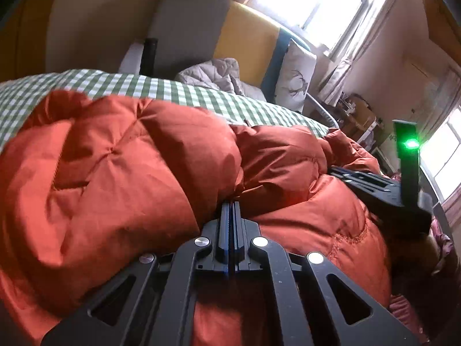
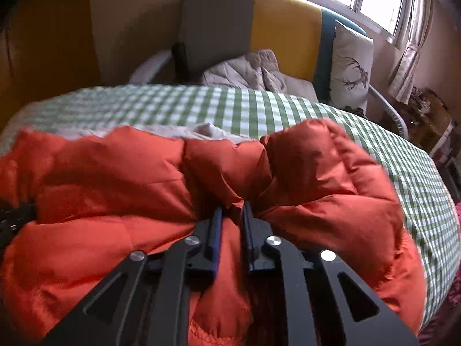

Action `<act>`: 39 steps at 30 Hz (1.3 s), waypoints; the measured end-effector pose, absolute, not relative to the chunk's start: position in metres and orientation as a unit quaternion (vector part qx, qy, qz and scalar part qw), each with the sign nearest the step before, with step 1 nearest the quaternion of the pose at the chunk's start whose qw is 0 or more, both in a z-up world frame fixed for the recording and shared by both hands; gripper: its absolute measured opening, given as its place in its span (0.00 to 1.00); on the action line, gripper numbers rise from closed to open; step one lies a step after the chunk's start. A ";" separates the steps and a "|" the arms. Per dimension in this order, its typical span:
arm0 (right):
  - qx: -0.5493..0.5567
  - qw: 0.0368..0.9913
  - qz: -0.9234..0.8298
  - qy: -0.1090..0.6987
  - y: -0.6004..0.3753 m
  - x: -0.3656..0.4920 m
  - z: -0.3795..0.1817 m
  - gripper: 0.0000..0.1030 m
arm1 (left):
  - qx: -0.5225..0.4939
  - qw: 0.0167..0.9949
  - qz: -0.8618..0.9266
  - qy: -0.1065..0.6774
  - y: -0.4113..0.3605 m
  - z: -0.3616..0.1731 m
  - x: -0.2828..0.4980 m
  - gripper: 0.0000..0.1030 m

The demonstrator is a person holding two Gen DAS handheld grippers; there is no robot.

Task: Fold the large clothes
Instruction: 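Grasp the jacket with both grippers, spread it flat, then open the left gripper, then grasp the orange jacket body with the right gripper while the left gripper grasps beside it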

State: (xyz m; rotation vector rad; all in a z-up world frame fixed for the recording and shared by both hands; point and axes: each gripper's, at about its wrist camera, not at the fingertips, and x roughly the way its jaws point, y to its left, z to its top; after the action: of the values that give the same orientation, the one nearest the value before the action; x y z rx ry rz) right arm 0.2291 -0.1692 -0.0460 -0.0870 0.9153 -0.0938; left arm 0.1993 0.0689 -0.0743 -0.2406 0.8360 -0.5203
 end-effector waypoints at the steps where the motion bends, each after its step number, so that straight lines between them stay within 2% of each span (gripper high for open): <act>1: -0.046 0.893 -0.048 0.446 -0.168 0.234 -0.053 0.15 | -0.124 0.872 -0.248 0.403 0.070 -0.076 0.201 0.01; 4: -0.045 0.883 -0.052 0.464 -0.167 0.245 -0.065 0.17 | -0.130 0.869 -0.241 0.412 0.071 -0.074 0.204 0.01; 6: -0.044 0.881 -0.049 0.469 -0.171 0.249 -0.069 0.18 | -0.133 0.871 -0.228 0.415 0.074 -0.067 0.201 0.07; 9: -0.022 0.882 -0.038 0.470 -0.176 0.242 -0.062 0.23 | -0.140 0.877 -0.219 0.403 0.084 -0.051 0.194 0.35; 10: -0.012 0.883 -0.034 0.468 -0.179 0.239 -0.058 0.32 | -0.137 0.886 -0.210 0.391 0.089 -0.044 0.189 0.50; 11: -0.003 0.887 -0.033 0.461 -0.181 0.233 -0.049 0.38 | -0.132 0.894 -0.198 0.379 0.092 -0.038 0.186 0.59; 12: -0.001 0.892 -0.037 0.451 -0.180 0.227 -0.042 0.49 | -0.126 0.903 -0.186 0.366 0.096 -0.033 0.182 0.61; 13: 0.000 0.903 -0.038 0.427 -0.177 0.216 -0.030 0.62 | -0.121 0.910 -0.178 0.354 0.101 -0.028 0.179 0.63; 14: -0.002 0.911 -0.040 0.410 -0.172 0.208 -0.020 0.66 | -0.120 0.913 -0.173 0.350 0.105 -0.025 0.178 0.63; 18: 0.020 0.928 0.005 0.372 -0.137 0.179 0.009 0.66 | -0.112 0.922 -0.139 0.342 0.117 -0.021 0.180 0.63; 22: 0.004 0.931 0.048 0.362 -0.083 0.173 0.008 0.65 | -0.113 0.923 -0.110 0.352 0.130 -0.031 0.187 0.63; 29: -0.016 0.906 0.036 0.422 -0.043 0.211 -0.047 0.63 | -0.120 0.910 -0.099 0.385 0.143 -0.067 0.197 0.63; 39: -0.041 0.904 0.038 0.423 -0.044 0.222 -0.087 0.64 | -0.095 0.909 -0.078 0.397 0.129 -0.079 0.199 0.63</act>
State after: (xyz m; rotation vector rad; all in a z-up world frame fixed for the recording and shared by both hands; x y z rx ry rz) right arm 0.2222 -0.0435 -0.0868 -0.0852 0.8741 0.0786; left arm 0.1988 0.1287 -0.0789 -0.1962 0.8193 -0.1614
